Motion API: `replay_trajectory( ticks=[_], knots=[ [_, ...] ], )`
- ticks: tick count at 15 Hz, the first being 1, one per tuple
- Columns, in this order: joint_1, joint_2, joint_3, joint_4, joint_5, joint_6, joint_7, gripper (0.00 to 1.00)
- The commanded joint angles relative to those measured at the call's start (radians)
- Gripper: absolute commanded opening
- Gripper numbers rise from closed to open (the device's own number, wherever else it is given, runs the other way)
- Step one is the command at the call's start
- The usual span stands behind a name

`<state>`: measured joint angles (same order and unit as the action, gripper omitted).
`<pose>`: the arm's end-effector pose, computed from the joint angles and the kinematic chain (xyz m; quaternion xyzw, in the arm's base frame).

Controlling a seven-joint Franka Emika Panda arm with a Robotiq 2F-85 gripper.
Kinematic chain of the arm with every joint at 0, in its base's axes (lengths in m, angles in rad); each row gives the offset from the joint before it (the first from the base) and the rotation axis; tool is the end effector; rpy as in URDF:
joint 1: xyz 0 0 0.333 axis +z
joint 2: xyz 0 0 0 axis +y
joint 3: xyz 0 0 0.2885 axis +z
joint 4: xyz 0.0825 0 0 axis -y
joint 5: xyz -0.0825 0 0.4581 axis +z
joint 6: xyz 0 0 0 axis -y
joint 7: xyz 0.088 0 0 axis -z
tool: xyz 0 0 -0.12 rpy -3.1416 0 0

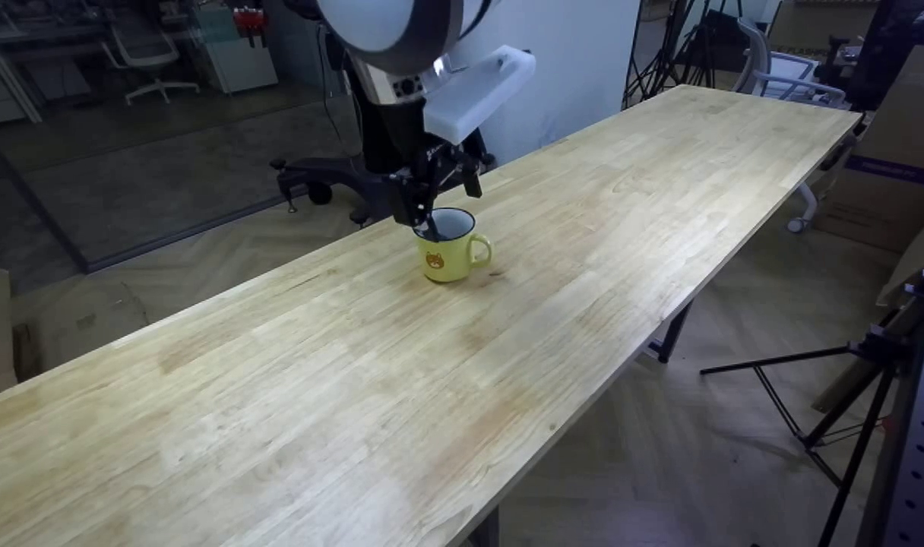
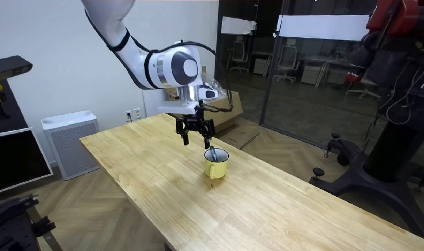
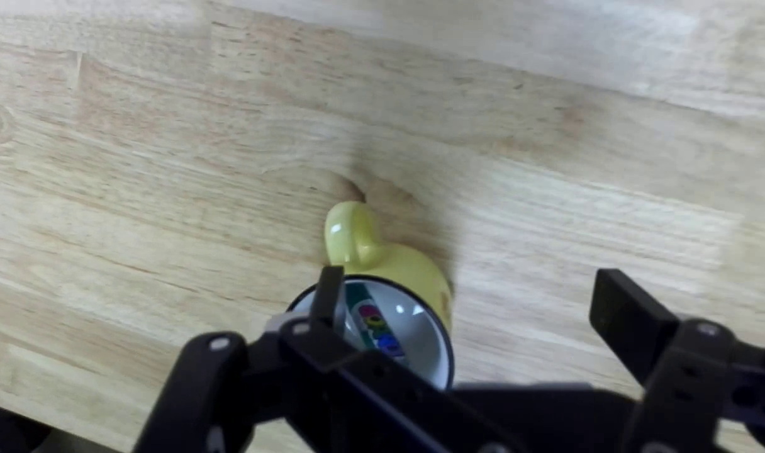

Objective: Pick up the pen from the table and put it in the yellow cup.

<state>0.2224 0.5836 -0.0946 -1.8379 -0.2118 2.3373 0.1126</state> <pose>0.6659 0.0792 0.1137 0.9900 0.0905 -0.0298 0.1036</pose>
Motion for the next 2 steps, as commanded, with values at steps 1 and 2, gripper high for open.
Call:
replay_trajectory(
  ticks=[1, 2],
  knots=[
    [-0.126, -0.094, 0.127, -0.060, 0.125, -0.079, -0.197, 1.00],
    [-0.156, -0.094, 0.152, -0.055, 0.166, -0.112, -0.260, 1.00]
  ],
)
